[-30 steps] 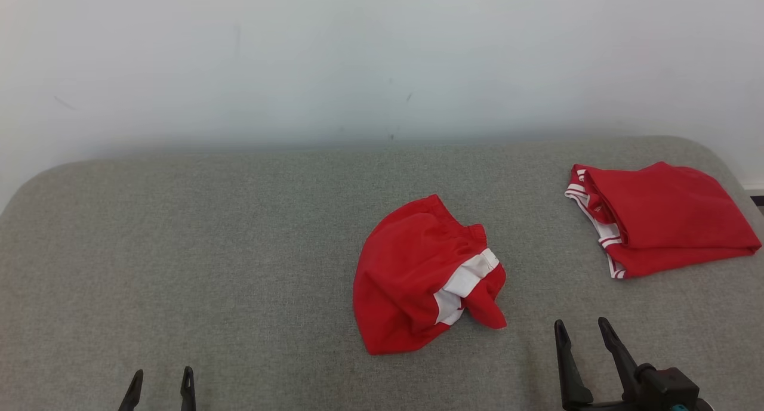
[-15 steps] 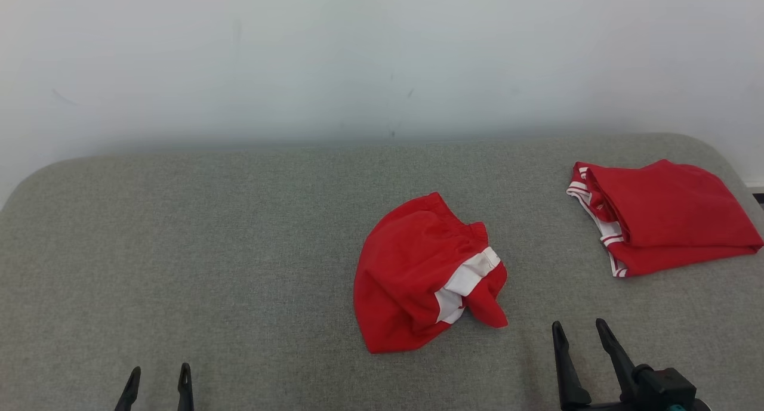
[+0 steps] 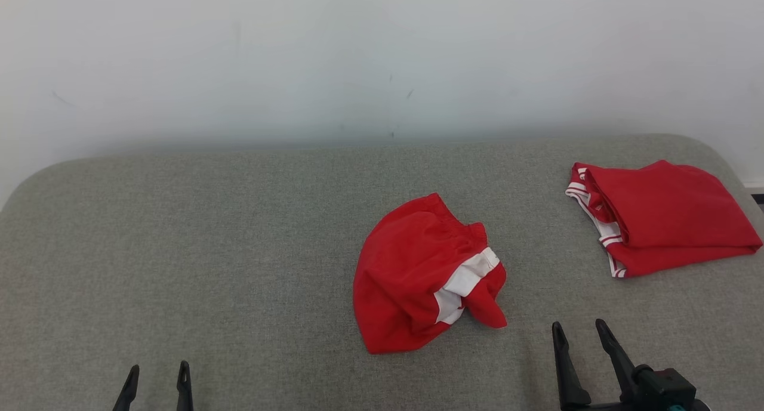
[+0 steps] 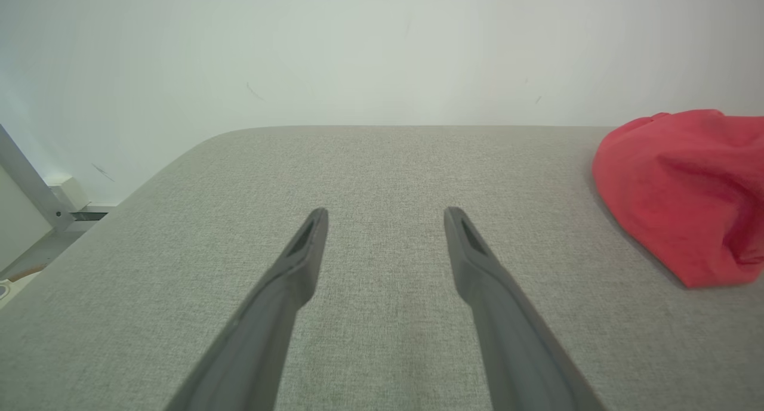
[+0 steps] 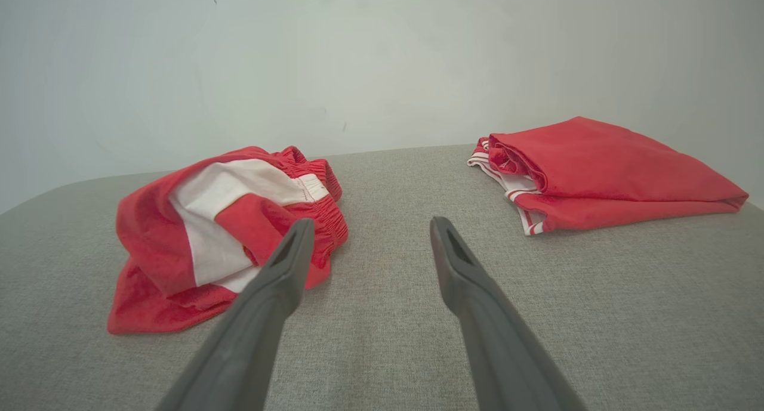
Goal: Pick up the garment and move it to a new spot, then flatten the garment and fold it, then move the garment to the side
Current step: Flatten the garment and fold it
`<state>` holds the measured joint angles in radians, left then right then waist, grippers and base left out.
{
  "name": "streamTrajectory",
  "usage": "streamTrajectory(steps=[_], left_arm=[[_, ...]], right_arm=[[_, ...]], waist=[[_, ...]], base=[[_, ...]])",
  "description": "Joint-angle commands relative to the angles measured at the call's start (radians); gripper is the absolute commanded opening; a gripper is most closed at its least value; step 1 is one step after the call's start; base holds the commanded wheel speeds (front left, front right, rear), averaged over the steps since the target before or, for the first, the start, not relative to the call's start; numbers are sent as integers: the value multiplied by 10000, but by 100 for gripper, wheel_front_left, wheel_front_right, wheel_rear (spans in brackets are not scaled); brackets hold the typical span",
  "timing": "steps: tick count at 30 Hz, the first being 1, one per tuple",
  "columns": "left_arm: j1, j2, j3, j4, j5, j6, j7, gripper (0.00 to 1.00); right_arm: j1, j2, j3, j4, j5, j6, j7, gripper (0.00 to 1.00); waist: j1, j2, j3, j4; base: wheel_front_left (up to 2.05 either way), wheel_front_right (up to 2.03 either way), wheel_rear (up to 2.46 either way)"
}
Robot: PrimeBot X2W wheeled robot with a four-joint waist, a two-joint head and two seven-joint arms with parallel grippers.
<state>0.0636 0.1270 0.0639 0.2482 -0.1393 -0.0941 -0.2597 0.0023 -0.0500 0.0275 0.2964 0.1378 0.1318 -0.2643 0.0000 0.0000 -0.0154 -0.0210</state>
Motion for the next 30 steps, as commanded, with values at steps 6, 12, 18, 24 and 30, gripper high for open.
streamTrajectory(steps=[6, 12, 18, 24, 30], left_arm=[[68, -145, 151, -96, -21, -35, -55, 100], [-169, -255, 177, -62, -76, -84, -55, 100], [-351, -344, -17, 109, -130, -194, -55, 100], [-607, -454, -240, 235, -187, -286, -55, 100], [-945, -508, -411, 343, -278, -323, -55, 100]], right_arm=[[-102, -5, 99, 58, 32, -27, -17, 100], [-1207, -8, 618, 574, -624, -27, -17, 100], [-2529, -251, 843, 2033, -777, -27, -17, 100], [-3903, -595, 791, 4431, -578, -27, -17, 100], [-5103, -907, 937, 6527, -402, -27, 55, 100]], waist=[[0, 0, 5, 65], [0, 0, 76, 373], [0, 0, 134, 897], [0, 0, 191, 1507], [0, 0, 536, 1924]], base=[[0, 0, 0], [0, 0, 0], [0, 0, 0], [0, 0, 0], [0, 0, 0]])
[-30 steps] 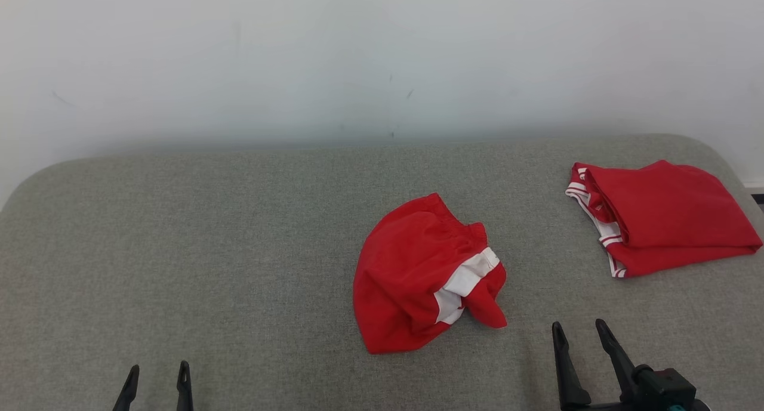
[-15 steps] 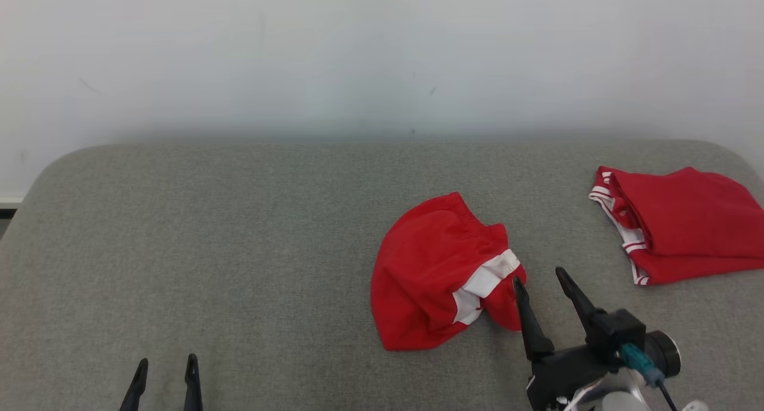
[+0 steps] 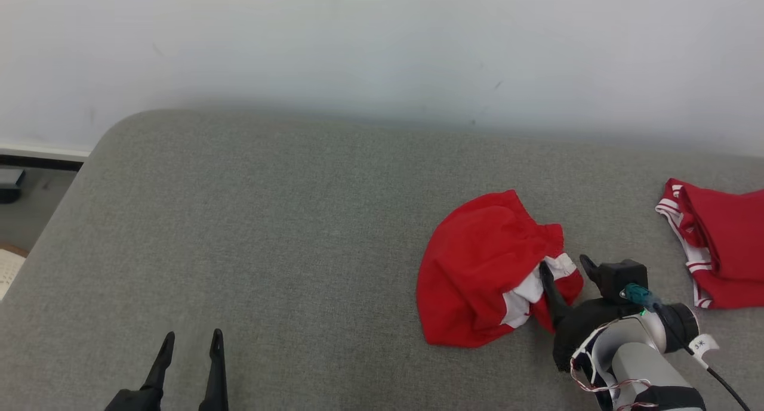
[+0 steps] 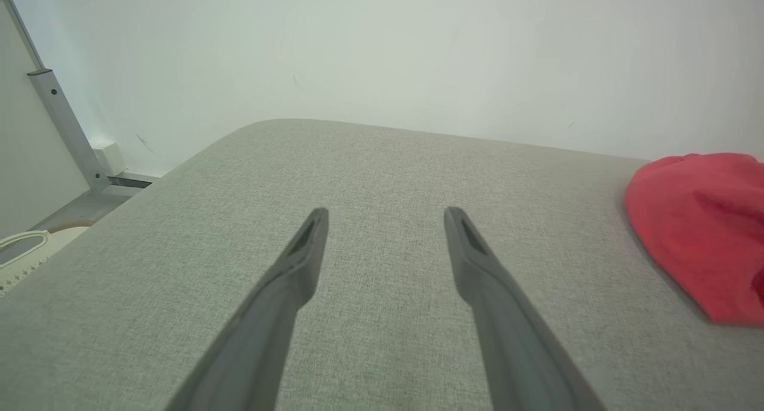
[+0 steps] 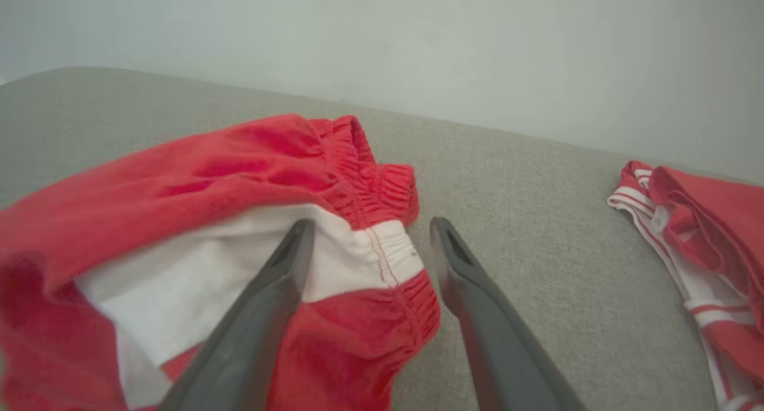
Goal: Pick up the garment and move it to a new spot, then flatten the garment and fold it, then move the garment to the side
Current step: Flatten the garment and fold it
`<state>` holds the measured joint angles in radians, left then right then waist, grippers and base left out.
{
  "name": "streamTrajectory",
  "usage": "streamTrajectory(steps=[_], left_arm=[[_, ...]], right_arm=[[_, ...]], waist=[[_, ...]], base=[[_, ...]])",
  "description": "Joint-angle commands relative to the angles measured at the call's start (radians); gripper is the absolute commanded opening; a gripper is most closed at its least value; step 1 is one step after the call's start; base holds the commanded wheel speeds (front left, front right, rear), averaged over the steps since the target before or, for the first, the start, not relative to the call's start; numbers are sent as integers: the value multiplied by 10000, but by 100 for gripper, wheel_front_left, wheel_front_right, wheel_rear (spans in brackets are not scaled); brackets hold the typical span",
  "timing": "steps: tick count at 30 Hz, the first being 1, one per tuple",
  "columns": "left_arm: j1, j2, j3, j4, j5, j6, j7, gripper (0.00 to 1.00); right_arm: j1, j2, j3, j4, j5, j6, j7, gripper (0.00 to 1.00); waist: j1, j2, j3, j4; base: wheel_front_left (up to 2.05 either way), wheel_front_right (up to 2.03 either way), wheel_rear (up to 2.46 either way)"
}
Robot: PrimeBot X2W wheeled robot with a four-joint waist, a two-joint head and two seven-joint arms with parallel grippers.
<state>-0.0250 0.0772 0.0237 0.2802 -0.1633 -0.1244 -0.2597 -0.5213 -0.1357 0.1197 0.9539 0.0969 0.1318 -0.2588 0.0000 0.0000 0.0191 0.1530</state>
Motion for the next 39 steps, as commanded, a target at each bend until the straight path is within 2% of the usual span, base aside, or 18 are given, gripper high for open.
streamTrajectory(steps=[1, 8, 9, 10, 11, 12, 23, 32, 39], left_arm=[[-136, -20, -28, 34, -40, -29, -55, 100], [-433, -53, -180, 156, -93, -49, -55, 100], [-451, -52, -177, 178, -106, -53, -55, 100], [-478, -52, -174, 187, -114, -55, -55, 100], [-493, -53, -164, 195, -128, -58, -55, 100], [-498, -55, -150, 205, -137, -55, -55, 100], [-334, -73, -28, 252, -211, -63, -55, 100], [-231, 1, 6, 238, -253, -65, -55, 100], [-145, 110, 149, 248, -307, -66, -55, 100]], right_arm=[[-54, -76, 38, 375, 44, -27, 155, 100], [-1081, -108, 237, 2262, 359, -27, 709, 100], [-1211, -48, 295, 2375, 423, -27, 660, 87], [-1347, -25, 358, 2409, 467, -28, 541, 38], [-1423, -8, 418, 2426, 516, -28, 415, 15], [-1418, 14, 476, 2462, 570, -28, 323, 0], [-1408, 120, 1135, 2125, 1072, -28, -76, 0], [-1031, 129, 1353, 566, 1941, -28, -69, 0], [-872, 282, 1878, -1198, 2913, -28, -71, 0]], waist=[[0, 0, 239, 236], [0, 0, 531, 566], [0, 0, 544, 581], [0, 0, 553, 586], [0, 0, 552, 577], [0, 0, 543, 564], [0, 0, 153, 205], [0, 0, 47, 23], [0, 0, -163, -153]], base=[[0, 0, 0], [0, 0, 0], [0, 0, 0], [0, 0, 0], [0, 0, 0], [0, 0, 0], [0, 0, 0], [0, 0, 0], [0, 0, 0]])
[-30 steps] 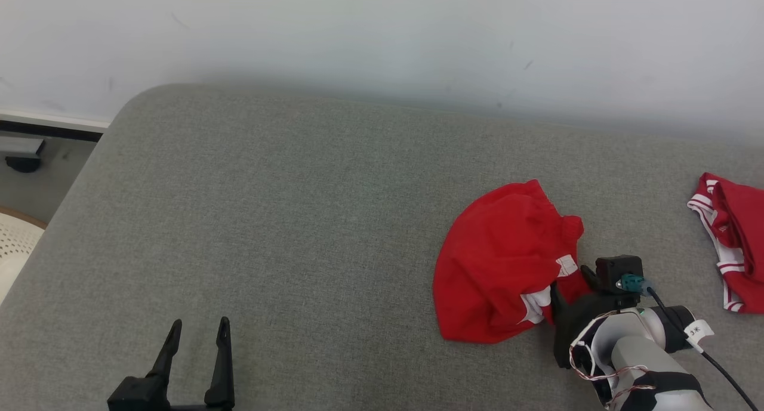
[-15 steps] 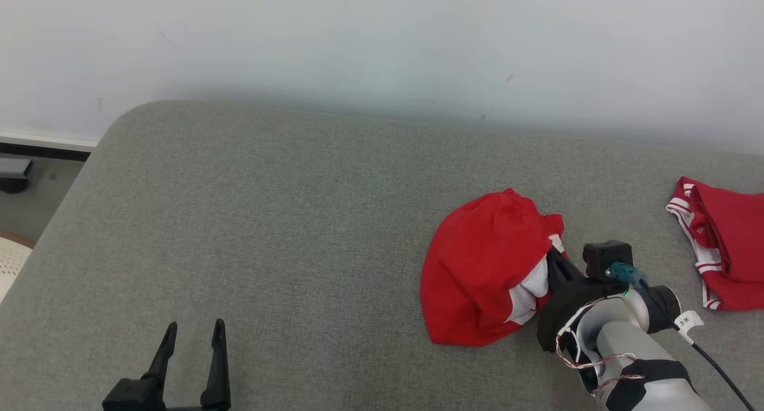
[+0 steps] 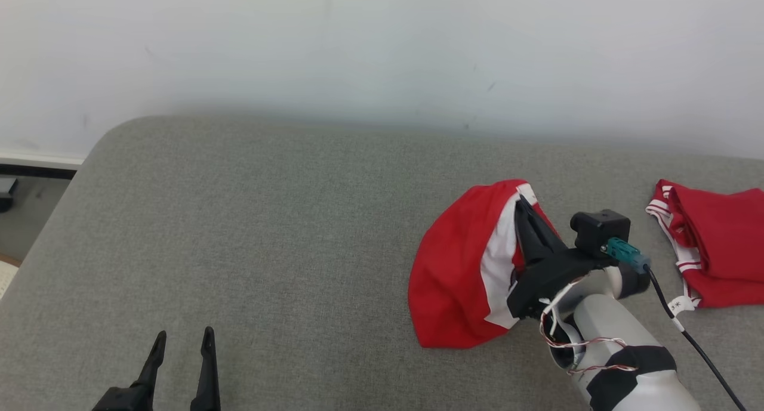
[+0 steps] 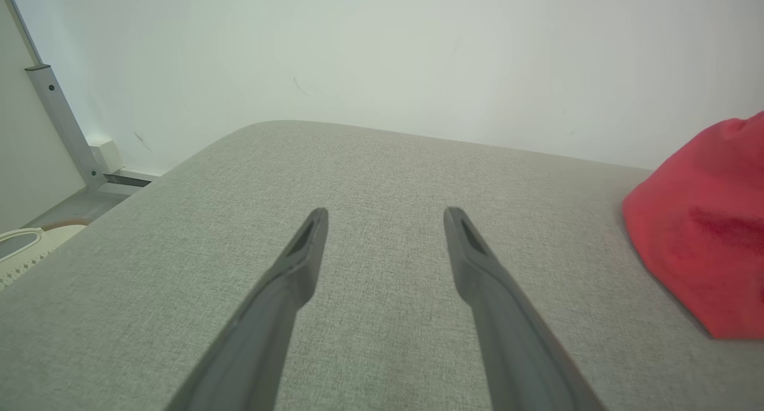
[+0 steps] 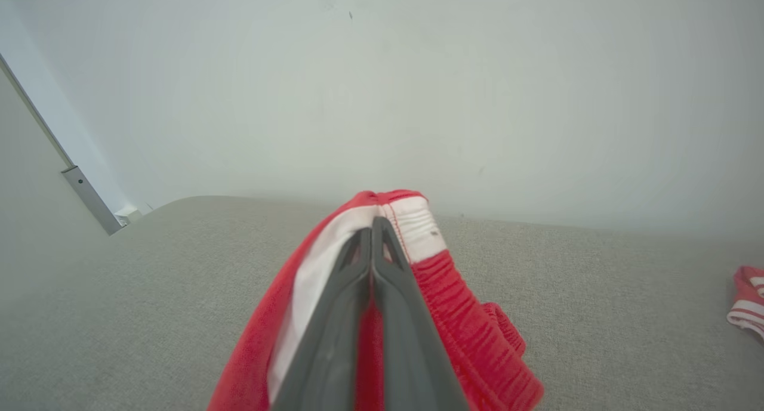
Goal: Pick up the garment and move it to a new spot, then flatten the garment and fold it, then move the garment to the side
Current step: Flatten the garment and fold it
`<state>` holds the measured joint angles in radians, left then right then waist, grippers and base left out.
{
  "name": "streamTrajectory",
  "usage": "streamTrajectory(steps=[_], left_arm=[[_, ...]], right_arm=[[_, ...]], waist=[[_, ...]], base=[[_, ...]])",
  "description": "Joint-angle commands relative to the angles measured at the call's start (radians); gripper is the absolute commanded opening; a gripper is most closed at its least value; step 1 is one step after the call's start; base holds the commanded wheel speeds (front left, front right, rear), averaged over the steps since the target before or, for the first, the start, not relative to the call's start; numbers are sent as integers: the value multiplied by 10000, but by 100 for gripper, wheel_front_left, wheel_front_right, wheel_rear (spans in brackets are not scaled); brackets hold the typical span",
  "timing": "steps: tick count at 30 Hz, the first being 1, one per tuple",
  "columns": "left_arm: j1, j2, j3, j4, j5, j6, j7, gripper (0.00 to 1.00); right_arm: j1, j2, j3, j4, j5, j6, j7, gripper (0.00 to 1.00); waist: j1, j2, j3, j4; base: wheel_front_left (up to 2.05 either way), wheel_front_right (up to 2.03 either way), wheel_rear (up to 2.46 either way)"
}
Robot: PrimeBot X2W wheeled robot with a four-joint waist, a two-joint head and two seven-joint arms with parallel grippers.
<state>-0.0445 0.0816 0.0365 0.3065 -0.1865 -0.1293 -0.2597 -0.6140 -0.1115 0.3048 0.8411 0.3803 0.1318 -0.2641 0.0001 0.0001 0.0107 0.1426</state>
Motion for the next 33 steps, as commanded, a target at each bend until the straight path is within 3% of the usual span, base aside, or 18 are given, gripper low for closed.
streamTrajectory(steps=[1, 11, 18, 23, 33], left_arm=[[90, 54, 27, -10, -56, -16, -55, 100], [466, -53, 235, -188, 181, -16, -55, 100], [463, -134, 166, -209, 228, -17, -55, 100], [475, -172, 162, -234, 202, -15, -55, 100], [321, -226, 28, -144, 37, -16, -55, 100]], right_arm=[[58, 87, 122, -284, 242, -28, -18, 0], [-912, 416, 1228, -2118, 1468, -28, -19, 0], [-1652, 571, 1417, -2603, 1961, -28, -17, 0], [-1302, 606, 1407, -2087, 2074, -28, 0, 0], [-344, 215, 876, 532, 1048, -28, -9, 0]], waist=[[-1, -1, -136, -70], [-1, -1, -514, -336], [-1, -1, -648, -334], [-1, -1, -644, -269], [-1, -1, -403, -263]], base=[[0, 0, 0], [0, 0, 0], [0, 0, 0], [0, 0, 0], [0, 0, 0]])
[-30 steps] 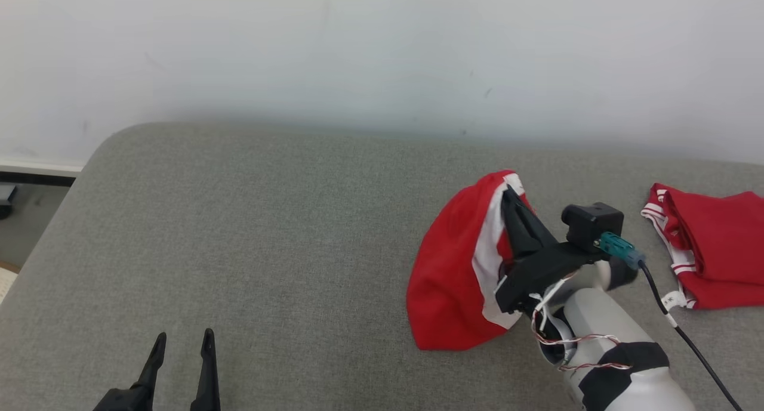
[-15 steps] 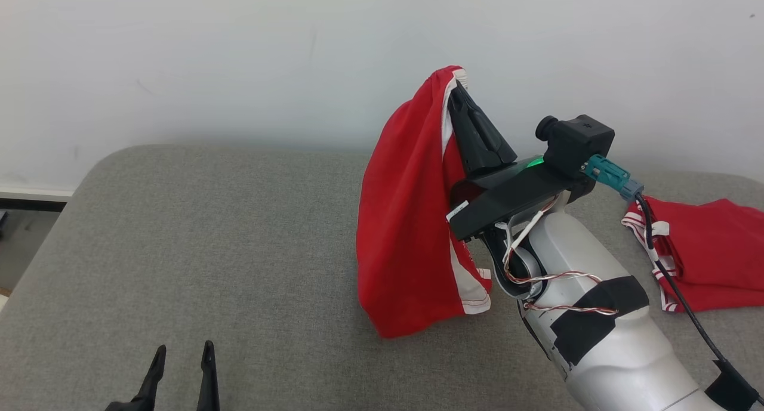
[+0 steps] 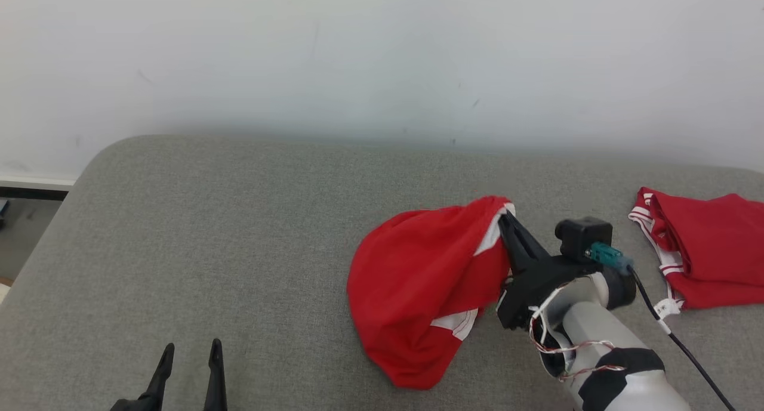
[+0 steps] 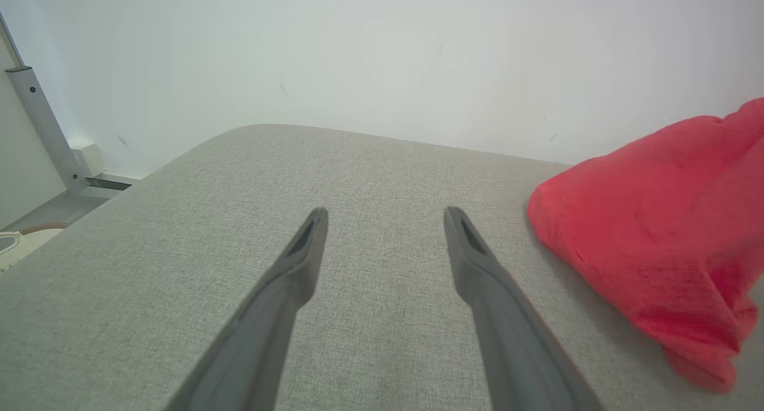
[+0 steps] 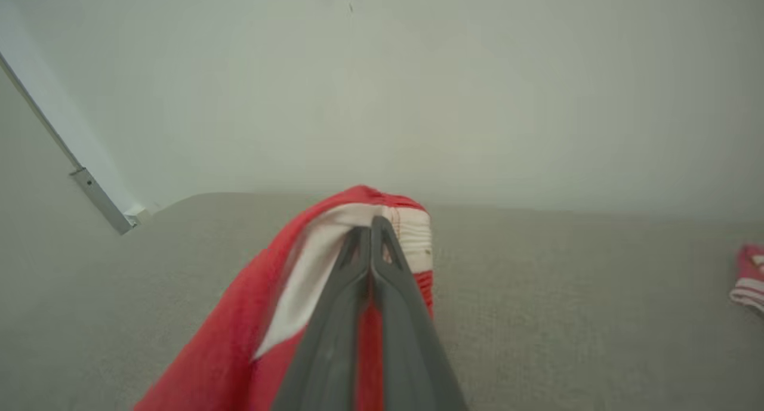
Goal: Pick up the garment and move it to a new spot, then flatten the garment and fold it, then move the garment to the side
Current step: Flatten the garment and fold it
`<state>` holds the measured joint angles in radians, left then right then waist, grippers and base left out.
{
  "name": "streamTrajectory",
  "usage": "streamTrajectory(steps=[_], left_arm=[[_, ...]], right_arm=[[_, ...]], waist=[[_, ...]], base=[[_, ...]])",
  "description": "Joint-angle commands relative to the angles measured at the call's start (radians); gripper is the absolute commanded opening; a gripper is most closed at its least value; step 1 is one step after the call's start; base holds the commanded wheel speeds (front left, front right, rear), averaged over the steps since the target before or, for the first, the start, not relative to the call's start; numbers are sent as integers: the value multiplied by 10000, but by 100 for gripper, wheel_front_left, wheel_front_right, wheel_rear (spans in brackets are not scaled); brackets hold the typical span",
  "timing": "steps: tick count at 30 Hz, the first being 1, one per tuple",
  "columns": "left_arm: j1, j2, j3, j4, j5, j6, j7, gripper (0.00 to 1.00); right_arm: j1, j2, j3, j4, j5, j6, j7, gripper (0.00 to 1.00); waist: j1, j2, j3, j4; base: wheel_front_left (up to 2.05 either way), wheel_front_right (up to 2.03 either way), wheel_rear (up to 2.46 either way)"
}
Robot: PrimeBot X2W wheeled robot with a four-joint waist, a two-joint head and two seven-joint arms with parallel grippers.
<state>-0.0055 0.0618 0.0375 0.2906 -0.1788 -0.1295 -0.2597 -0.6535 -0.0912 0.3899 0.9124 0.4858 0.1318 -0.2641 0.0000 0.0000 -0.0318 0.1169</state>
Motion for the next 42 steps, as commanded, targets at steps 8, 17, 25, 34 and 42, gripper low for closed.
streamTrajectory(steps=[8, 17, 25, 34, 42], left_arm=[[-313, -4, -167, 125, -179, -14, -55, 100], [-339, 1, -248, 169, -222, -14, -56, 100], [-141, -36, -280, 90, -202, -14, -56, 100], [-212, -71, -616, 55, -269, -14, -56, 100], [-344, -103, -2387, 529, -671, -14, -54, 100]], right_arm=[[290, 18, -364, 1287, -463, -28, -16, 47], [1166, -121, -1271, -616, -250, -28, -16, 100], [2877, -448, -2171, -2369, -667, -28, -17, 100], [4712, -4, -3632, -4703, -1318, -28, -16, 100], [5756, 381, -4132, -5598, -1835, -28, -17, 100]], waist=[[0, 0, 199, -69], [0, 0, 124, -177], [0, 0, 78, -359], [0, 0, 192, -635], [0, 0, 305, -745]], base=[[0, 0, 0], [0, 0, 0], [0, 0, 0], [0, 0, 0], [0, 0, 0]])
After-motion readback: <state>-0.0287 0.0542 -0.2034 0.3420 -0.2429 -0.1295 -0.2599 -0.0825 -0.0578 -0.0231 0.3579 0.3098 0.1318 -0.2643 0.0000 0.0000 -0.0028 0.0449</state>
